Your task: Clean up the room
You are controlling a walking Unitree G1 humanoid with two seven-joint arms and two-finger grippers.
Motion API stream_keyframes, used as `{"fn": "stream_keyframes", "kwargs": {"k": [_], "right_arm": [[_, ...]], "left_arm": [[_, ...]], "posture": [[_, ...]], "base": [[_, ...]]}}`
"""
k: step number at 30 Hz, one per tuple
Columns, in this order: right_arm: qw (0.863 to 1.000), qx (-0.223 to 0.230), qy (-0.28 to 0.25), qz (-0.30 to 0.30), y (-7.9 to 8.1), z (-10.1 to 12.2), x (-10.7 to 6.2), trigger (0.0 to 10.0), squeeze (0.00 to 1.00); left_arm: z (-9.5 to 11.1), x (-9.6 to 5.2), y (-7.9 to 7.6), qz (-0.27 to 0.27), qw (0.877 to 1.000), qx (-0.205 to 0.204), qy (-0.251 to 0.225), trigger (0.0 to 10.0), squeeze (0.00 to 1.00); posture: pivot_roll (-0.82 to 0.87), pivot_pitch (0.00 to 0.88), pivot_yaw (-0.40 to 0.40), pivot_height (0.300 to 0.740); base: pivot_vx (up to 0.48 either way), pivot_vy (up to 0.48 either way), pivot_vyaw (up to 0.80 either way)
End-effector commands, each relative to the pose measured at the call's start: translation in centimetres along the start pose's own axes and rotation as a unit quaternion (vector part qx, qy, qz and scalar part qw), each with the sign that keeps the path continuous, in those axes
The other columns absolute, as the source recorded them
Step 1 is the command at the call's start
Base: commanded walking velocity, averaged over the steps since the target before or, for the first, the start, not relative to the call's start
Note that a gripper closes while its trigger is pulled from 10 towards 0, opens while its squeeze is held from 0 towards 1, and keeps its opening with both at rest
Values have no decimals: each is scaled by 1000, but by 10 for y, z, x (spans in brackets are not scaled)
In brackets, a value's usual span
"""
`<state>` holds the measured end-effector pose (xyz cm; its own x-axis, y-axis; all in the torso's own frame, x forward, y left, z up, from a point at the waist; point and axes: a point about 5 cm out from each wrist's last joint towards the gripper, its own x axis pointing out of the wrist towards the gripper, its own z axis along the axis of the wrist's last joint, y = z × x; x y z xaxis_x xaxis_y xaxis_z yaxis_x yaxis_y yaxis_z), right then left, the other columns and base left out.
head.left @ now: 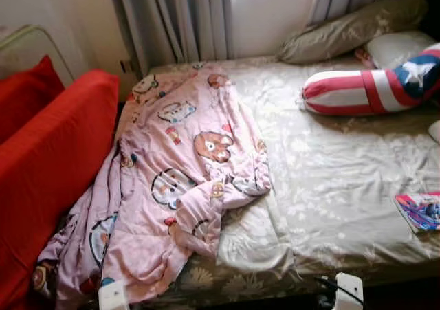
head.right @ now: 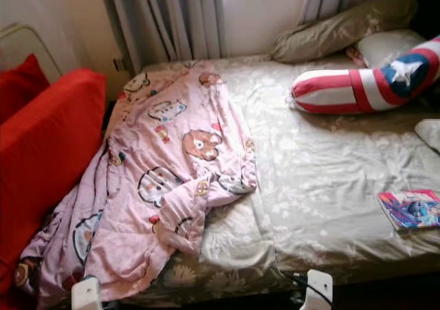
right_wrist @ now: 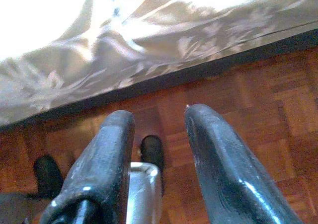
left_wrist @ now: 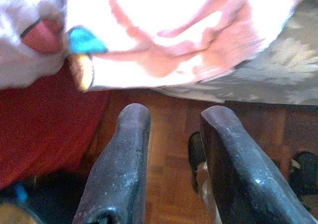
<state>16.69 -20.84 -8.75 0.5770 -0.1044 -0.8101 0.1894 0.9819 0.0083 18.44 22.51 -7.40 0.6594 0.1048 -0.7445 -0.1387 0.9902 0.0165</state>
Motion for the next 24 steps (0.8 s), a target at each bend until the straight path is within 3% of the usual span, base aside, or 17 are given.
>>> {"fn": "stream_keyframes", "kwargs": {"k": [1,7,13,24], "right_arm": [[1000,-3,-1,7,5,0,0,10000,0],[1000,17,5,-11,1,-2,0,10000,0],[1000,-11,-6,1,1,10,2,10000,0],[1000,-18,-16,0,-4,21,4,10000,0]], "left_arm": [[-4,0,-7,-22,1000,16,7,10000,0],[-7,0,-19,-26,1000,8,12,10000,0],[-12,0,-26,-14,999,-28,14,10000,0],[-23,-4,-21,3,999,-49,23,10000,0]], "posture": [[-29,0,98,740],[-29,0,77,740],[-19,0,30,740],[-12,0,10,740]], "base": [[0,0,0],[0,0,0],[0,0,0],[0,0,0]]}}
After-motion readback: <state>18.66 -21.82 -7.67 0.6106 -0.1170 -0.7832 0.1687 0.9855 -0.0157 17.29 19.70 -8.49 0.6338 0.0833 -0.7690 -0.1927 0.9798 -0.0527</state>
